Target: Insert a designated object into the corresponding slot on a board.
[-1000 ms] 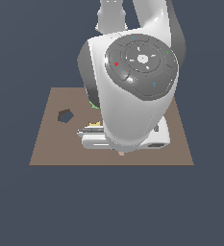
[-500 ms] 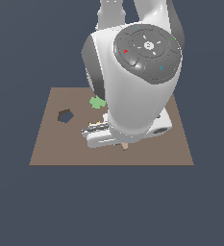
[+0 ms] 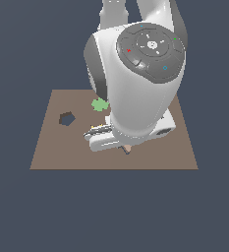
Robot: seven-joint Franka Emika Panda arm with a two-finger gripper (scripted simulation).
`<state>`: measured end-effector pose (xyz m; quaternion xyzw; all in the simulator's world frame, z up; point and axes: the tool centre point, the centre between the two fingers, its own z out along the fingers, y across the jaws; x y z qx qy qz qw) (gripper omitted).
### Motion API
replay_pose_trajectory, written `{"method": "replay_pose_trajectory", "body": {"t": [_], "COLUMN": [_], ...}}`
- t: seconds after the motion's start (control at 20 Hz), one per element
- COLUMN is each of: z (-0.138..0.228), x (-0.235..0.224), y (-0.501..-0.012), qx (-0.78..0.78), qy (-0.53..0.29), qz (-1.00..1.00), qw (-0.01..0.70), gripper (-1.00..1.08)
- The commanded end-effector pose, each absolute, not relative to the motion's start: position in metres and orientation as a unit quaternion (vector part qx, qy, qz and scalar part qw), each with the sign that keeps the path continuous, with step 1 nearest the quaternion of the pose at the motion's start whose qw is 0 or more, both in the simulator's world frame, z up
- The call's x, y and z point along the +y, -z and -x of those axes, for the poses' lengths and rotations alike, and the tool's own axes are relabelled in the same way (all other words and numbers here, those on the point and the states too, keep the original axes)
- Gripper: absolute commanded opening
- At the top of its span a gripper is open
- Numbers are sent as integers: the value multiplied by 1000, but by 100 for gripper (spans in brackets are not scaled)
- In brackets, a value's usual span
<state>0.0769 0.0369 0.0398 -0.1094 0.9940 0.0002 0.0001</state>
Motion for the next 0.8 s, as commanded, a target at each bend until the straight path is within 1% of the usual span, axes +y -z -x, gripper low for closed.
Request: {"method": "replay_pose_trajectory", "body": {"t": [0.0, 0.25, 0.3, 0.75], "z": [-77, -77, -77, -77], "x": [37, 37, 37, 37], "y": [-39, -30, -30, -30], "qx": [994, 994, 994, 994], "qy": [0, 0, 0, 0], "qz": [109, 109, 109, 109], "qw": [0, 0, 0, 0], "gripper": [-100, -100, 100, 100]}}
